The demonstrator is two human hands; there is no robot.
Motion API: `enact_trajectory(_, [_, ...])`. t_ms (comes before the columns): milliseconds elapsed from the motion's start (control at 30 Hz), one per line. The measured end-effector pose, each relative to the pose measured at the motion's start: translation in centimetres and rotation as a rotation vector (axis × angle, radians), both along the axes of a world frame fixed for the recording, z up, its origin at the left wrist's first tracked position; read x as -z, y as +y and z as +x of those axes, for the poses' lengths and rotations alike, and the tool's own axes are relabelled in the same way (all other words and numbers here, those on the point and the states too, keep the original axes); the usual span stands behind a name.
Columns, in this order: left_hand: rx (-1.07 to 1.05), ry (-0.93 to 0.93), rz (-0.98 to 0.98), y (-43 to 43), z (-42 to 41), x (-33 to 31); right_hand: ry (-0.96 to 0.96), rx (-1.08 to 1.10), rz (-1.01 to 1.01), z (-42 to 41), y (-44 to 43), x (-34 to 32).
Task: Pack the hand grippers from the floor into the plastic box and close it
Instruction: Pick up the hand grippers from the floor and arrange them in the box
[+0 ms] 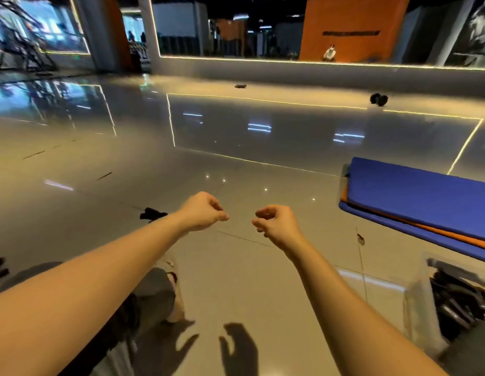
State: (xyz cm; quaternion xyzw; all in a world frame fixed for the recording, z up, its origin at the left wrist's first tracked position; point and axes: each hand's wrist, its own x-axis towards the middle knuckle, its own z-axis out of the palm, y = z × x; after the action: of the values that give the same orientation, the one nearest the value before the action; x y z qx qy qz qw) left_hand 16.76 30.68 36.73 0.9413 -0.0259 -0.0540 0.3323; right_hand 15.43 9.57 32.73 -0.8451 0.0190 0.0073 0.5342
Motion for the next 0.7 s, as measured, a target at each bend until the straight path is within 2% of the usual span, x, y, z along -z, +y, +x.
enact_trajectory(367, [-0.474, 0.056, -0.008, 25.1, 0.6, 5.0, 0.057, -0.386, -0.085, 11.2, 23.9, 3.6])
enact_trajectory(533, [-0.667, 0.097, -0.069, 35.7, 0.7, 7.3, 0.062, -0.485, -0.146, 15.3, 33.5, 4.8])
enact_trajectory(700, [-0.824, 0.130, -0.010, 43.7, 2.6, 10.1, 0.052, -0.544, -0.226, 21.2, 40.9, 9.0])
